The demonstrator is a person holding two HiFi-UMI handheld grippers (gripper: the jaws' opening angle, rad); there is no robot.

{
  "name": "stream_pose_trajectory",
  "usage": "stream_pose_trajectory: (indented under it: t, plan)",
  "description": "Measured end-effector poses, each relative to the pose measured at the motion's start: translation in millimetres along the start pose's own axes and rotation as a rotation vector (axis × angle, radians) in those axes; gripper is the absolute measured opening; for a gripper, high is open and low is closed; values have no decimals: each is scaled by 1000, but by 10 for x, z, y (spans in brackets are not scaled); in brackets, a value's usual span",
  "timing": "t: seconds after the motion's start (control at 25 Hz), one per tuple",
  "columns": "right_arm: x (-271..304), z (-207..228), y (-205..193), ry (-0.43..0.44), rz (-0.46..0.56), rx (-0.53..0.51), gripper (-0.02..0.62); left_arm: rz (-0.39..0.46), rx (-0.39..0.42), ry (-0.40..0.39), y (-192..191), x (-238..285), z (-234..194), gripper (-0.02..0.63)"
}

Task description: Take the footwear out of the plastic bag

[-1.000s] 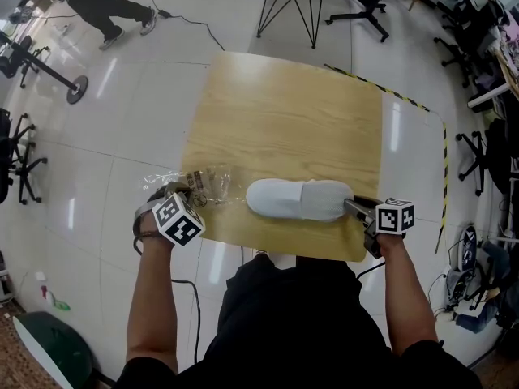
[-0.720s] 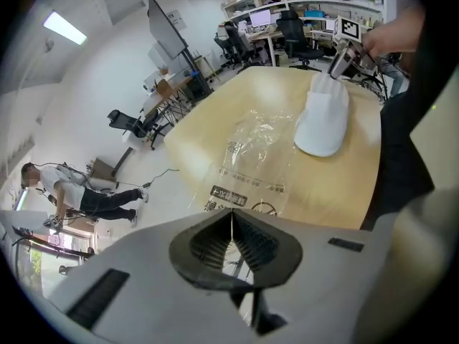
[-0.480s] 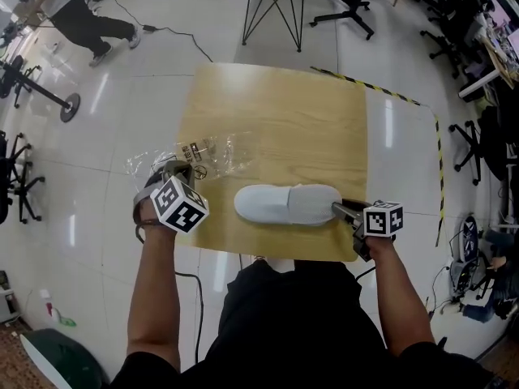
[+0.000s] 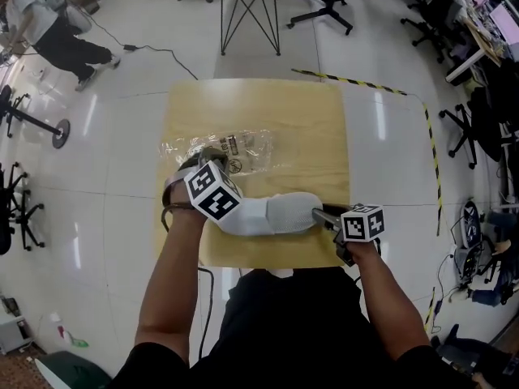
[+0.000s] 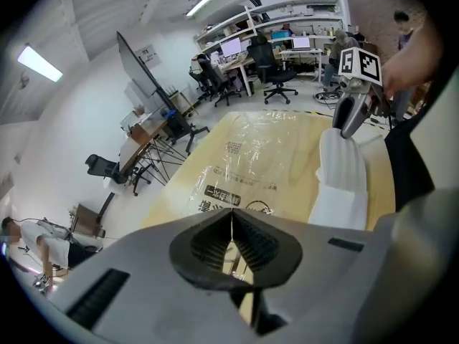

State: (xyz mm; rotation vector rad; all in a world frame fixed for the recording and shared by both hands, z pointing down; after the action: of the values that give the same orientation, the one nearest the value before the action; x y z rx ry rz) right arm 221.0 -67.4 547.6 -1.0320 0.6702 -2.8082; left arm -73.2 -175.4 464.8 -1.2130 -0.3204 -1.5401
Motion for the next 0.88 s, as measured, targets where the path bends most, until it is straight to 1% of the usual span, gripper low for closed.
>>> stream_pose_trajectory:
  t: [0.12, 0.28, 0.44, 0.6, 0.68, 0.76, 0.88]
  plan:
    - [10, -8, -23, 5, -2, 2, 123, 9, 23, -42, 250, 180, 129, 11]
    - [-2, -27, -3, 11, -2, 10, 123, -4, 41, -112, 457, 423, 299, 11]
    - [-11, -40, -12, 12, -10, 2, 123, -9, 45, -169, 558, 585, 465, 11]
    - [-38, 18, -79, 11, -9, 7, 124, -29, 47, -200, 569, 716, 640, 11]
    - [-69, 26, -92, 5, 4, 5, 126, -23, 26, -211, 552, 773, 682, 14]
    - [-132, 21, -92, -17, 20, -18, 130, -4, -18, -227, 538, 797, 695, 42]
    - [-307, 9, -107, -57, 66, -37, 169, 35, -98, -246, 514, 728, 696, 79]
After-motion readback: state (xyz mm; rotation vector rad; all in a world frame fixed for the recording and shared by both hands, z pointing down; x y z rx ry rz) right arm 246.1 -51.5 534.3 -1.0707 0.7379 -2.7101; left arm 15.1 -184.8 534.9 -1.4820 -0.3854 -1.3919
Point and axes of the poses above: the fingertips, and each gripper's own axes: x forward along the fingers, z to its right, y out of its top, the point moved 7 cm from there along -x, backward along the fingers, and after that the axes turned 8 degrees about y, right-handed, at the moved point
